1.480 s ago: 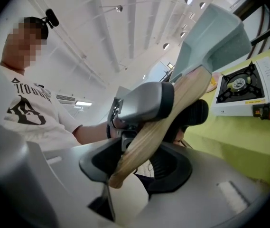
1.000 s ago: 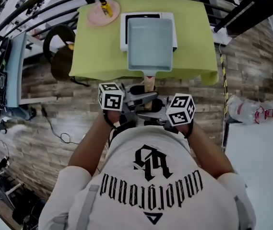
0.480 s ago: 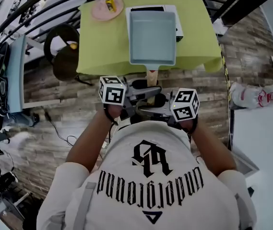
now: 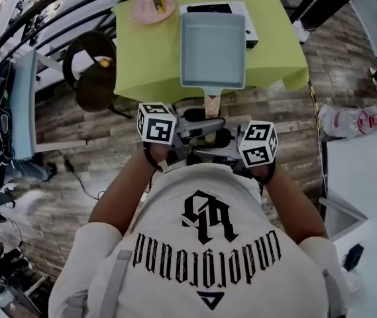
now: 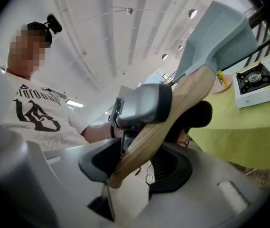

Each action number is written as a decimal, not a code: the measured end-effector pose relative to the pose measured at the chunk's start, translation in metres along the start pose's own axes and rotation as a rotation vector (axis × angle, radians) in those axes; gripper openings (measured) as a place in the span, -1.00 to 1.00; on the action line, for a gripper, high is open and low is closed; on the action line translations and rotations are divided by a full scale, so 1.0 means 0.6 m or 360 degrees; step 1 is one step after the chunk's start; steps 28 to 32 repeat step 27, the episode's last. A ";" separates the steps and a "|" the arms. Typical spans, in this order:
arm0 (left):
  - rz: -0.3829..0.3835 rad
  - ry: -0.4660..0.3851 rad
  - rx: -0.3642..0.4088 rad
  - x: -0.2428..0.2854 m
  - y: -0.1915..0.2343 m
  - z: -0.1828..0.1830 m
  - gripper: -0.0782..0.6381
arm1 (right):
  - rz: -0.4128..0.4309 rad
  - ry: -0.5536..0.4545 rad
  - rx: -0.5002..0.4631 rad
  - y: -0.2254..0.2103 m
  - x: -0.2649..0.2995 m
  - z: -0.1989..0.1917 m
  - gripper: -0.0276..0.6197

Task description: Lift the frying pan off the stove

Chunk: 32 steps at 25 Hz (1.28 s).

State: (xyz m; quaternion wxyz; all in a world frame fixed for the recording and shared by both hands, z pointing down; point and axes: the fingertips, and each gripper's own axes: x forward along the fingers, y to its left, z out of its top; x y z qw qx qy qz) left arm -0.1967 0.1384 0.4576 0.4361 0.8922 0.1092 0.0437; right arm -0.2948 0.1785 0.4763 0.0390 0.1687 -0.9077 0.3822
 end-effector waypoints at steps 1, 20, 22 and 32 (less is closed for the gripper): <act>-0.0010 0.0000 0.0000 -0.006 -0.003 -0.005 -0.22 | -0.0002 -0.0004 -0.0002 0.006 0.006 -0.003 -0.33; -0.0027 0.0009 0.0014 -0.024 -0.030 -0.023 -0.22 | 0.0001 -0.0022 -0.0014 0.035 0.021 -0.015 -0.33; -0.0024 -0.0006 0.0010 -0.023 -0.026 -0.021 -0.22 | 0.0014 -0.0021 -0.0014 0.033 0.020 -0.014 -0.33; -0.0015 -0.0015 0.0002 -0.016 -0.022 -0.015 -0.21 | 0.0029 -0.0014 -0.0003 0.029 0.014 -0.008 -0.33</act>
